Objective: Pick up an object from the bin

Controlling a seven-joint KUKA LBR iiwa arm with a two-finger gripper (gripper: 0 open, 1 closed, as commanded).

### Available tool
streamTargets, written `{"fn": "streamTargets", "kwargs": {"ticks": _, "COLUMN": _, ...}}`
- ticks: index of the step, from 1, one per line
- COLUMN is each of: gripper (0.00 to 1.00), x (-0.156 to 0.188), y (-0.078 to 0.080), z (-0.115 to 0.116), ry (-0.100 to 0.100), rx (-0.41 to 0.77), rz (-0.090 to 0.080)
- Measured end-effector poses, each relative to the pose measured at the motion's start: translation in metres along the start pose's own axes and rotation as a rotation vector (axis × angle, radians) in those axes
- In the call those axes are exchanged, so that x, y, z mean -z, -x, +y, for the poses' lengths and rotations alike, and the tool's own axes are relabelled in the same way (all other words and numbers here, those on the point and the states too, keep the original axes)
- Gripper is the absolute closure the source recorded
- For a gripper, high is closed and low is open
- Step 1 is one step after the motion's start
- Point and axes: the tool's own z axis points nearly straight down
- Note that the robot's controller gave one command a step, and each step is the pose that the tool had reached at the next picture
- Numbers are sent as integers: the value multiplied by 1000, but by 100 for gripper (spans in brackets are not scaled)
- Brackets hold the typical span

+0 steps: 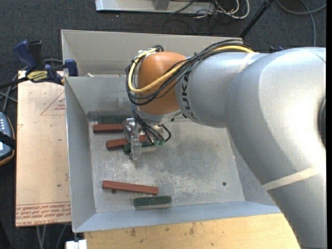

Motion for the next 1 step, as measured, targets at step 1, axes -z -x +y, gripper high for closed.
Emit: {"fn": "streamTargets", "kwargs": {"ticks": 1, "gripper": 100, "x": 2, "y": 0, "z": 0, "ry": 0, "rx": 3, "rz": 0}}
